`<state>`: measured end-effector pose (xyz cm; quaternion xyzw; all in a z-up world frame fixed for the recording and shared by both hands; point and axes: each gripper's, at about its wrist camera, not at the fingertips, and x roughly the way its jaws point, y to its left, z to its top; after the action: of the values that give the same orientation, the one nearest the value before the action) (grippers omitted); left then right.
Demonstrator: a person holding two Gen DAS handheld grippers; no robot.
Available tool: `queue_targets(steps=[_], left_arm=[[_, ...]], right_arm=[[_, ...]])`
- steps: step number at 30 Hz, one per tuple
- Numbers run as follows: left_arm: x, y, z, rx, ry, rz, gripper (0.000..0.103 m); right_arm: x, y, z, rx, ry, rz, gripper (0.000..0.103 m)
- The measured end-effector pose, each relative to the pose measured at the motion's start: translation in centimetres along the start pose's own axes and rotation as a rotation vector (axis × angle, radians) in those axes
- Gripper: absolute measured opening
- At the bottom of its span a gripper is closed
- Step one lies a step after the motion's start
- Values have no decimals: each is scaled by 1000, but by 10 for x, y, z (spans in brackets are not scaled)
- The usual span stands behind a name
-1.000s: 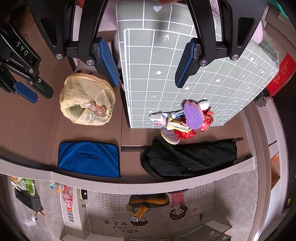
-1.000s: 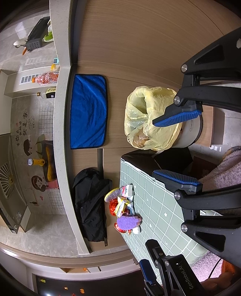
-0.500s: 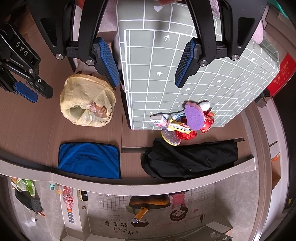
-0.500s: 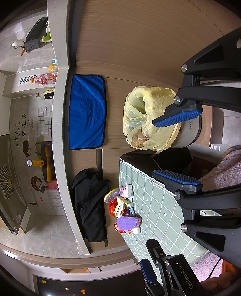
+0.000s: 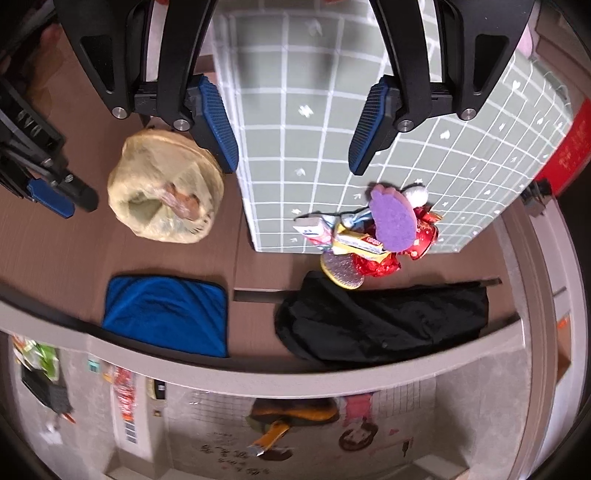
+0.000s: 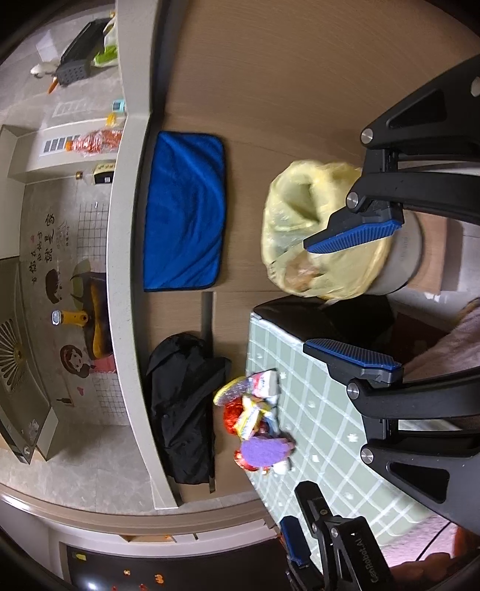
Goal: Collect trash
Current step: 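Reach the left tool to the pink-purple sponge and close on it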
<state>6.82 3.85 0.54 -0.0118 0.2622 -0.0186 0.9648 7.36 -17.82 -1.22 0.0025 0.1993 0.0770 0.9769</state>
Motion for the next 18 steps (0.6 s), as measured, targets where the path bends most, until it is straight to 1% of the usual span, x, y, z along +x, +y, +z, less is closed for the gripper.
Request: queue_targets(steps=[2,4,6,10,11,14,16,17,18], left_arm=[[17,25,13,-31,-4,15,57],[33,47,22,-55,-16,46,57],[56,76,32,-98,-5,59,56],[102,134,46,-233,43,18,55],[117,147,48,-256,64,7,55],[149,169,50,-293,118,-18,55],[170,181,50,-339,161,-71,54],[181,189,50,-370,177,-112,54],[186,193,51,-382,183,-131,54]], right_arm=[[19,-1,20,24,-6,31,46],[35,0,33,37,-15,53,46],[53,4,46,42,-22,83,46],[97,22,72,37,-15,145,46],[107,27,76,33,-7,157,46],[136,37,83,13,28,176,46],[157,46,83,-5,67,199,46],[166,49,82,-9,87,216,46],[173,50,81,-13,105,229,46]])
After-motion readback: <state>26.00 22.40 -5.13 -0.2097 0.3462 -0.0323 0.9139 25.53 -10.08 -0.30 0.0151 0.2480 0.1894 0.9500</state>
